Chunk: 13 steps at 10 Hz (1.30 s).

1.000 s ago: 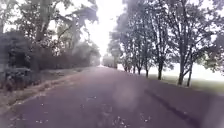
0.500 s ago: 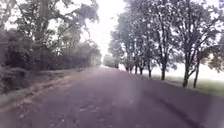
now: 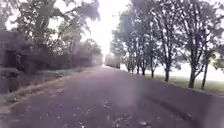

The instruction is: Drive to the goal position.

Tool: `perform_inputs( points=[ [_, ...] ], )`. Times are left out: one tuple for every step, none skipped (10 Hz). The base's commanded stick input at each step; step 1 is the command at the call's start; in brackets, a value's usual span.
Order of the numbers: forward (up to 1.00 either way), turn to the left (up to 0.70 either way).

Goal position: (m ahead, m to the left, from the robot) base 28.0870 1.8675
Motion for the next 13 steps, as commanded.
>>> perform_inputs(
  points=[
    [1.0, 0.0],
    [1.0, 0.0],
    [1.0, 0.13],
    [1.0, 0.32],
    [1.0, 0.31],
    [1.0, 0.05],
    [1.0, 0.0],
    [1.0, 0.0],
    [1.0, 0.0],
    [1.0, 0.0],
    [1.0, 0.0],
    [1.0, 0.0],
    [1.0, 0.0]
  ],
)
